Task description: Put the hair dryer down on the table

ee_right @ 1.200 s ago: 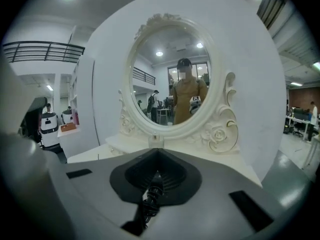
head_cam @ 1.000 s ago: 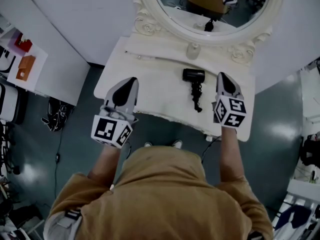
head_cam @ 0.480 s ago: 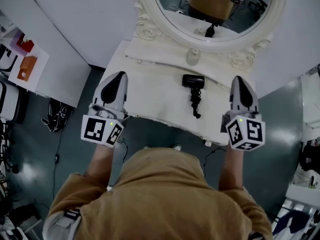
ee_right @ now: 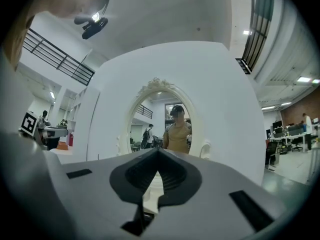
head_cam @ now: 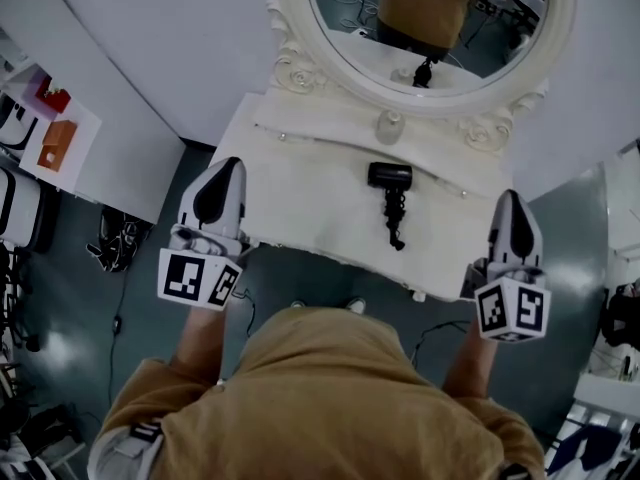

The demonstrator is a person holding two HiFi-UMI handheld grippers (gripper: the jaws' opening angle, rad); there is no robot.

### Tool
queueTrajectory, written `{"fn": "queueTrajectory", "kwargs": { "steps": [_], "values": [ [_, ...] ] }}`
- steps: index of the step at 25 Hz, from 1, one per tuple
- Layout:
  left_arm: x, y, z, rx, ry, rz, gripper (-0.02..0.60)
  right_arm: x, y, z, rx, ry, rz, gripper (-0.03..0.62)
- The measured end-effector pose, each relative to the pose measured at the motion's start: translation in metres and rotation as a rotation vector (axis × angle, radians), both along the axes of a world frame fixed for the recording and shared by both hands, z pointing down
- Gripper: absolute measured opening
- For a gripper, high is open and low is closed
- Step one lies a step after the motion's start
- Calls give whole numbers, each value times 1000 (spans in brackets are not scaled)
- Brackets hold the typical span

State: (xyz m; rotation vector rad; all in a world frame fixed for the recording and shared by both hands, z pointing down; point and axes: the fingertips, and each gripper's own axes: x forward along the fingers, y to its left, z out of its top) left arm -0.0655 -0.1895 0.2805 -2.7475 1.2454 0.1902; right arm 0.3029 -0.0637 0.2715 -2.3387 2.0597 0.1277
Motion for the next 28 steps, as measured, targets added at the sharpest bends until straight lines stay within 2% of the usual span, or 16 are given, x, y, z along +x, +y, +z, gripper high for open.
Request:
{"fn": "queueTrajectory", "kwargs": {
  "steps": [6, 18, 28],
  "values": [
    [-15, -4, -3, 6, 3, -23, 3, -3, 1, 5, -5, 6, 22, 3],
    [-24, -9, -4, 7, -1, -28, 3, -29, -18, 2, 10, -16, -32, 3],
    [-11, -8, -2, 11, -6, -4, 3, -29, -15, 5, -2, -17, -27, 3]
  ]
}}
